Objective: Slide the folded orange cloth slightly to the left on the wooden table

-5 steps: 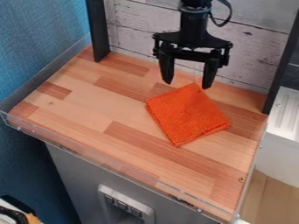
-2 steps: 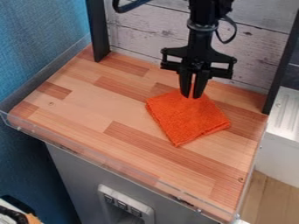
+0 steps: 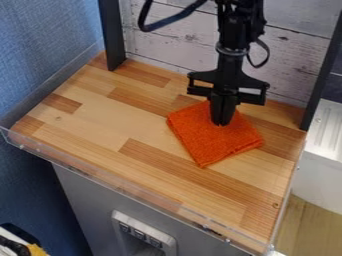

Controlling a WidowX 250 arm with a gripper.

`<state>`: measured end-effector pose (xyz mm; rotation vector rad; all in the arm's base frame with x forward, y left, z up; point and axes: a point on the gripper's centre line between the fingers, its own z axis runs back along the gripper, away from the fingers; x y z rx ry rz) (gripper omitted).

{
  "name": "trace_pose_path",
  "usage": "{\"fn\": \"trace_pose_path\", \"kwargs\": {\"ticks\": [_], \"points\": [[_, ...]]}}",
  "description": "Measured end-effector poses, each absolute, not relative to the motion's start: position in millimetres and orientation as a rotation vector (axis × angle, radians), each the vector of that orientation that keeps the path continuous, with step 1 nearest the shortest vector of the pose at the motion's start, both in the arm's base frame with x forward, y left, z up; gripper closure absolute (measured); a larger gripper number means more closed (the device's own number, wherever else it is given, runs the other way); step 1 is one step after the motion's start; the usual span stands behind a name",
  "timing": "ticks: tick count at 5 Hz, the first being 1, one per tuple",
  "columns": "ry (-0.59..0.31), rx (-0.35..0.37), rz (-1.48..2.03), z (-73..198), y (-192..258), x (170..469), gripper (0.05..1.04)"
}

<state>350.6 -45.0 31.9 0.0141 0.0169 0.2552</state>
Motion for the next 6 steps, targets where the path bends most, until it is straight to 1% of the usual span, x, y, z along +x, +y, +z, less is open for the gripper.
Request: {"fn": "trace_pose_path", "kwargs": {"ticks": [1,3,6], "points": [[0.024,0.005,0.246,23,-49,351,1.025],[0.015,-0.025,0.216,15,-51,349,1.025],[0.007,-0.026,0.115,13,-19,357,1.025]]}}
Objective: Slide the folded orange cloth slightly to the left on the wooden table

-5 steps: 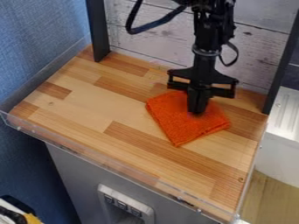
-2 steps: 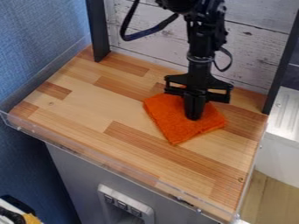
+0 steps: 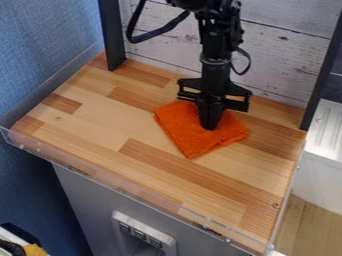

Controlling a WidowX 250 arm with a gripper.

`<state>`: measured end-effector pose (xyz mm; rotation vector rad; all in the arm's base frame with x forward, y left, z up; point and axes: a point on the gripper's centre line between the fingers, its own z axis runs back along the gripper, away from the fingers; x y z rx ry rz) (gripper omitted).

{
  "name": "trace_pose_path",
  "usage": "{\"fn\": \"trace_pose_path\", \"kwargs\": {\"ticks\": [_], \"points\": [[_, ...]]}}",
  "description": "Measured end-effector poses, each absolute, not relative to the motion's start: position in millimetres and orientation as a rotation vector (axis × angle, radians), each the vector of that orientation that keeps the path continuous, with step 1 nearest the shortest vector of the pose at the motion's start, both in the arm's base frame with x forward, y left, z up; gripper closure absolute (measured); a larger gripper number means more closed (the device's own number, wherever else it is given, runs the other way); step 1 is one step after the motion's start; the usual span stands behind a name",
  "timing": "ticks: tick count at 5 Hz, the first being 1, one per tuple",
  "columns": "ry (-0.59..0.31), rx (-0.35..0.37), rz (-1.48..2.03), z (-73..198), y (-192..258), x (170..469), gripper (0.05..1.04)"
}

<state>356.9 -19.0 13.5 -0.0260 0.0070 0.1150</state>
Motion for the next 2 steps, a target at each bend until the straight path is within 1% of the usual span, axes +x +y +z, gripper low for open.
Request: {"fn": "trace_pose_path", "kwargs": {"ticks": [1,2], "points": [[-0.004,-0.017,0.083,16.0,-10.4,360.4,1.025],[-0.006,-0.005,0.048,15.4,-6.3,360.8,1.0]]}}
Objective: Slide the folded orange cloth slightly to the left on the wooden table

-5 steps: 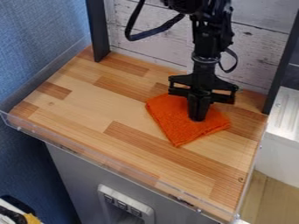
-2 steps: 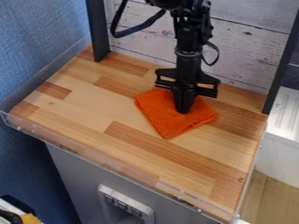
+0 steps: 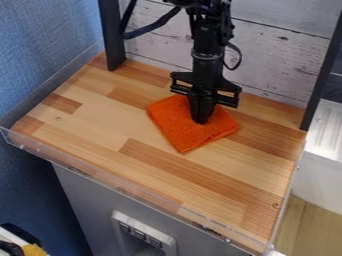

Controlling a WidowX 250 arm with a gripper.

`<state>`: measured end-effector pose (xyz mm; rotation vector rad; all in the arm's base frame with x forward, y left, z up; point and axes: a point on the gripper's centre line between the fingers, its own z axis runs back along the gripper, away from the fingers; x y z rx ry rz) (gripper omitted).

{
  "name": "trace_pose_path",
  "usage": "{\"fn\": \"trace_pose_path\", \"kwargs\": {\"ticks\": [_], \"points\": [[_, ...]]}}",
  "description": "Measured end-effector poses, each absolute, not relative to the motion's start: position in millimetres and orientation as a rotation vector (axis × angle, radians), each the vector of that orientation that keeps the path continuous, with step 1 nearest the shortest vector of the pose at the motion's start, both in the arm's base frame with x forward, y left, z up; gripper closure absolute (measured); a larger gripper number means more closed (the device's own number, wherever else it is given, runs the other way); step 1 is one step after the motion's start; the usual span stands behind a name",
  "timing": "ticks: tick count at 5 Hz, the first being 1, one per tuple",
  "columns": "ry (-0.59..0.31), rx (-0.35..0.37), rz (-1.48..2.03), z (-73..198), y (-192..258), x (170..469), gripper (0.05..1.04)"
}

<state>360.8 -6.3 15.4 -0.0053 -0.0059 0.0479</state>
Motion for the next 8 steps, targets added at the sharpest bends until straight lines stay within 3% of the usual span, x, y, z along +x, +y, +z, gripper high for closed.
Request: {"fn": "trace_pose_path", "kwargs": {"ticks": [1,3,4,8], "points": [[0.023,0.002,0.027,17,-1,357,0.849],[-0.003,0.008,0.006,59,0,329,0.297],[-0.017,0.012,-0.011,78,-12,313,0.087],[-0.017,0.0,0.002,115,-40,268,0.089]]}}
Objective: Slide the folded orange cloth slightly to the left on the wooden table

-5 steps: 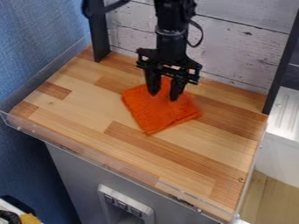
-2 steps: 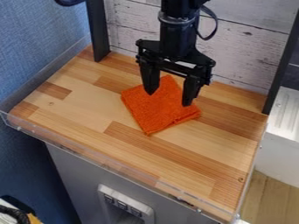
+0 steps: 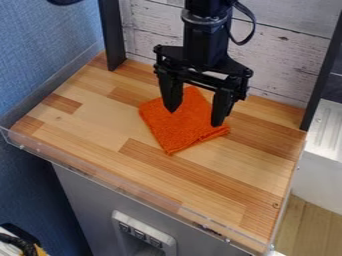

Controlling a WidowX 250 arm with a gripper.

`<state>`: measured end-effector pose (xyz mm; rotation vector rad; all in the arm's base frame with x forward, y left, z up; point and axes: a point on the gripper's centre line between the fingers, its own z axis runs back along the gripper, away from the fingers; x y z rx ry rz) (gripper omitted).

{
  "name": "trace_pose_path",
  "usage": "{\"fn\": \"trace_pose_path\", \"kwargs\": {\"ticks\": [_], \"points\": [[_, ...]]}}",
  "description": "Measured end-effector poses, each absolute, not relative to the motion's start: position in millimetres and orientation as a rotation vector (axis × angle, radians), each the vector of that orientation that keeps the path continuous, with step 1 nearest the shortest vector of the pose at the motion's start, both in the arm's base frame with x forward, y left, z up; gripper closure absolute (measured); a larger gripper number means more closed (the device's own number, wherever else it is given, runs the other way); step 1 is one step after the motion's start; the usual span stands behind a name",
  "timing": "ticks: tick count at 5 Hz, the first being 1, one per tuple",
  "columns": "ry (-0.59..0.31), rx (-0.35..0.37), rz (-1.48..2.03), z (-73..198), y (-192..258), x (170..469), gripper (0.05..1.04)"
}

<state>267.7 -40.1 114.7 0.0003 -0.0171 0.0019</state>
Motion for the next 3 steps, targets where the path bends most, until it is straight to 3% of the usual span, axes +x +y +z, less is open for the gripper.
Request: {"fn": "trace_pose_path", "kwargs": {"ticks": [3], "points": [[-0.008,-0.001,0.014,120.8,-43.0,261.9,0.084]]}}
